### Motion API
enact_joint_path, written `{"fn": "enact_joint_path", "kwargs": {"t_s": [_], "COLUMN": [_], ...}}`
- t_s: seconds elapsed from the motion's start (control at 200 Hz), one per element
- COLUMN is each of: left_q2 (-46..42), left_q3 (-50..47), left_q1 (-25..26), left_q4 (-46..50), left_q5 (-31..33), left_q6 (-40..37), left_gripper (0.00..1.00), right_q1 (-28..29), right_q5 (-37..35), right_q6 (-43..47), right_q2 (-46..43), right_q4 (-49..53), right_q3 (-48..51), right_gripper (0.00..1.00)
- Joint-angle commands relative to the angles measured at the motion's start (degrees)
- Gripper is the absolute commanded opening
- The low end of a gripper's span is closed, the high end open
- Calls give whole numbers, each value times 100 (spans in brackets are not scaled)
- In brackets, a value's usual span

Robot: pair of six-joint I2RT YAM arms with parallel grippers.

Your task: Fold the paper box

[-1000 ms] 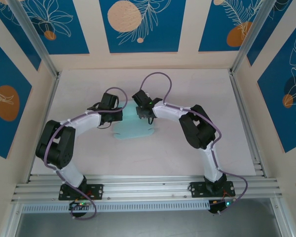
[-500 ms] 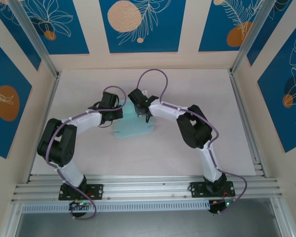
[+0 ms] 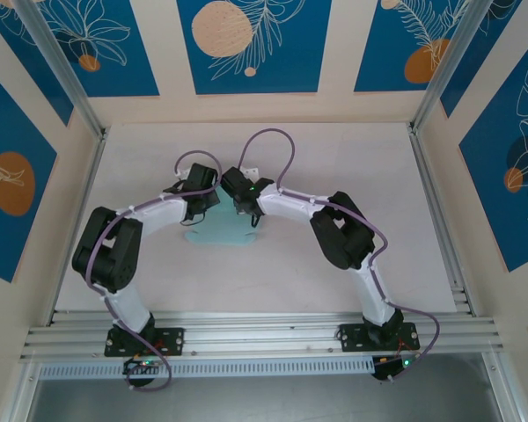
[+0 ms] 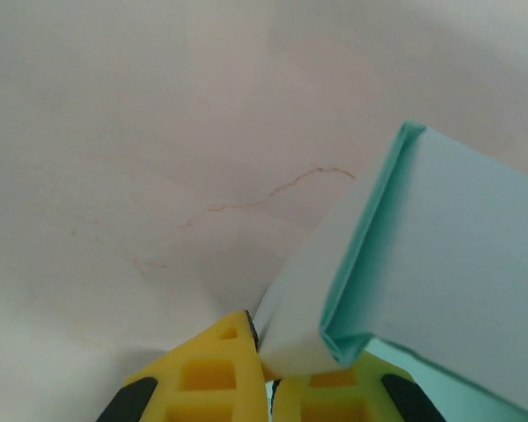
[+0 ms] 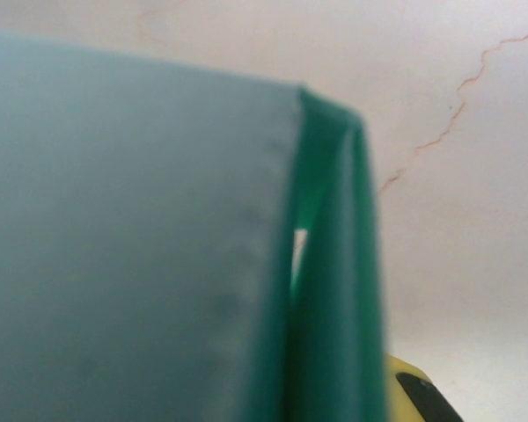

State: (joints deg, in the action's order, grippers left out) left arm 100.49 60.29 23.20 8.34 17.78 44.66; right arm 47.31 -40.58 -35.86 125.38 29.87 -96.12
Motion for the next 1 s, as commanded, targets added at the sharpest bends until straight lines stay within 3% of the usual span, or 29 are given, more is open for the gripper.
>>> {"fn": "enact_joint_path", "kwargs": {"t_s": [0.0, 0.125, 0.255, 0.705, 0.845, 0.995], "left_q2": [356, 401, 384, 205, 39, -50], "left_q3": [65, -36, -9, -8, -164, -330], "left_q1": [-254, -255, -263, -290, -281, -255], "left_q4": [-392, -1150, -1107, -34, 88, 133], "left_q5": [448, -568, -1231, -1412, -1616, -1717], "left_q6": [391, -194, -784, -2009, -2138, -2164], "left_gripper": [5, 18, 29, 27, 40, 41], "right_q1": [125, 97, 43, -37, -55, -54], "right_q5": [622, 725, 857, 1096, 1125, 1144], "right_q6": [-50, 72, 104, 70, 65, 63], "right_q2": [-106, -64, -91, -176, -173, -163], "right_q4": [956, 926, 941, 941, 929, 924], "right_q3": [114, 4, -57, -158, -169, -214], "right_gripper": [2, 2, 2, 2, 2, 2]}}
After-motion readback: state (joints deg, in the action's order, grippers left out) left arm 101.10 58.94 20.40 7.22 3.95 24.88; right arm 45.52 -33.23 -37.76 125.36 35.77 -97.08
